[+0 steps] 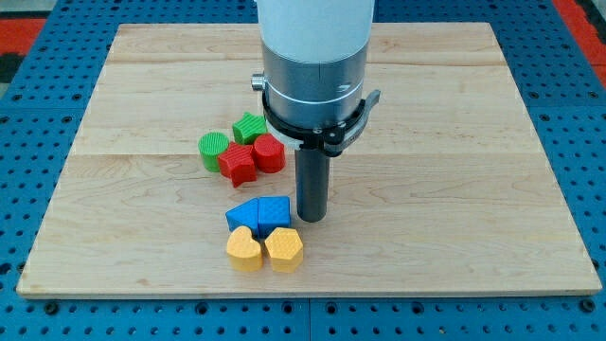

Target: Slide yellow heart towards the left

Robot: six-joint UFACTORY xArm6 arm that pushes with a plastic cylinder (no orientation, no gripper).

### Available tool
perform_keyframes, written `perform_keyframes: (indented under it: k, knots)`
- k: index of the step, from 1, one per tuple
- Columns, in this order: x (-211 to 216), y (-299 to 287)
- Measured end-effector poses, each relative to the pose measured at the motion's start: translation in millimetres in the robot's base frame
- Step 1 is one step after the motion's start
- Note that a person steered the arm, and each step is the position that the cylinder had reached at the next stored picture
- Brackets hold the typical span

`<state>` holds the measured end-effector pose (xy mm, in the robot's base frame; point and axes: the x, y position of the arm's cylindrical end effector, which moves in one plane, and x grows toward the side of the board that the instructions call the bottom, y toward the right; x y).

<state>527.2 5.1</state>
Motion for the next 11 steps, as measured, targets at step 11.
perform_keyframes:
  k: [11]
  knots:
    - [-32.3, -132.6]
